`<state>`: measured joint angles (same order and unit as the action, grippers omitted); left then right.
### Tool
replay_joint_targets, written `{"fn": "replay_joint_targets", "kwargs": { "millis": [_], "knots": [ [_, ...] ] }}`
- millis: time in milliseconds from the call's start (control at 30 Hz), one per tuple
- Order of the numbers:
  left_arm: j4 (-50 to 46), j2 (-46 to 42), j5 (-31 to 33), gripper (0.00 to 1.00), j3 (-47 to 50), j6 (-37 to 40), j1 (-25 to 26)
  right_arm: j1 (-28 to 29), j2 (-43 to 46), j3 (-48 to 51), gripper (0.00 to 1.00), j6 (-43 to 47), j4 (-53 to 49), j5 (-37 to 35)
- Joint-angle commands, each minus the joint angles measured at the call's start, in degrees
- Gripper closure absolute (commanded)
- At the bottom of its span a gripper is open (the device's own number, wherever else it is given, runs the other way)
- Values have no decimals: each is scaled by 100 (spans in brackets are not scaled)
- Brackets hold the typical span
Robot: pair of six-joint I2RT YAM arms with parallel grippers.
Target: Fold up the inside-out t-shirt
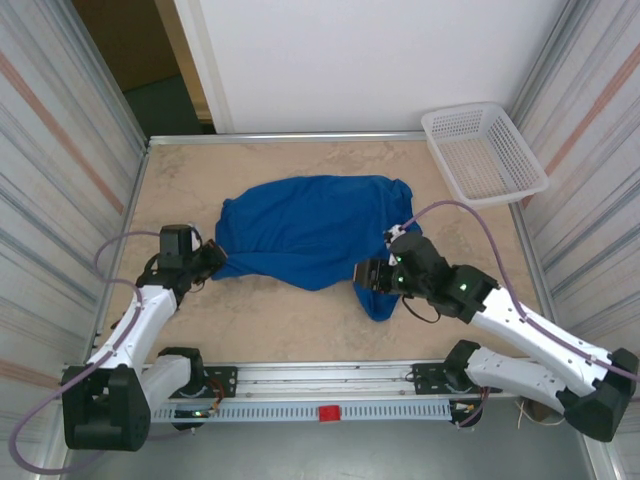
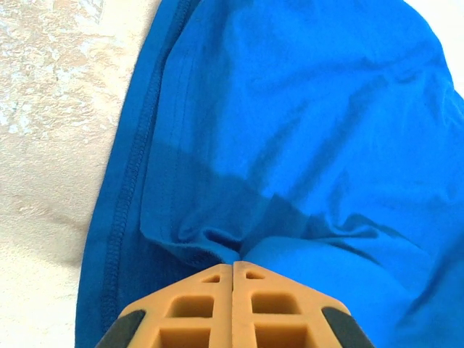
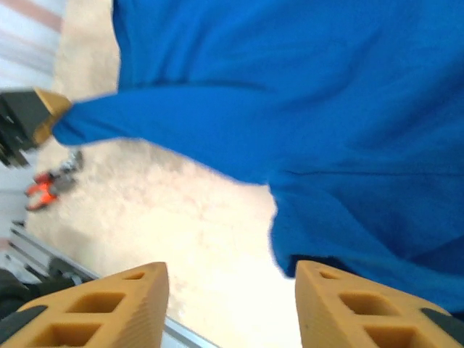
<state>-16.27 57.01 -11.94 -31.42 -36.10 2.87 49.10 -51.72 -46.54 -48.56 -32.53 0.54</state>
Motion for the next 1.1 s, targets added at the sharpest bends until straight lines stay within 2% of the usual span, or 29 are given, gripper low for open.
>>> {"fn": "replay_joint_targets", "kwargs": {
  "millis": [0,133,367,533,700,1067],
  "knots": [
    [-212,-179,-10,100,-214,156,-61,102,190,159,49,-22,-416,-561],
    [-271,-234,-36,100,-250,165,-79,-73,594,661,50,-480,-833,-1163],
    [-267,-216,-60,100,-279,168,-102,-94,886,1585,52,-739,-975,-1082],
    [-284,-217,-59,100,-286,166,-111,-385,554,1978,47,-562,-458,-889],
    [-345,-267,-54,100,-268,194,-114,-771,141,2238,49,-401,349,-525],
    [-306,-292,-74,100,-198,145,-112,-892,-764,2112,50,-222,1129,-302]
  ]
}}
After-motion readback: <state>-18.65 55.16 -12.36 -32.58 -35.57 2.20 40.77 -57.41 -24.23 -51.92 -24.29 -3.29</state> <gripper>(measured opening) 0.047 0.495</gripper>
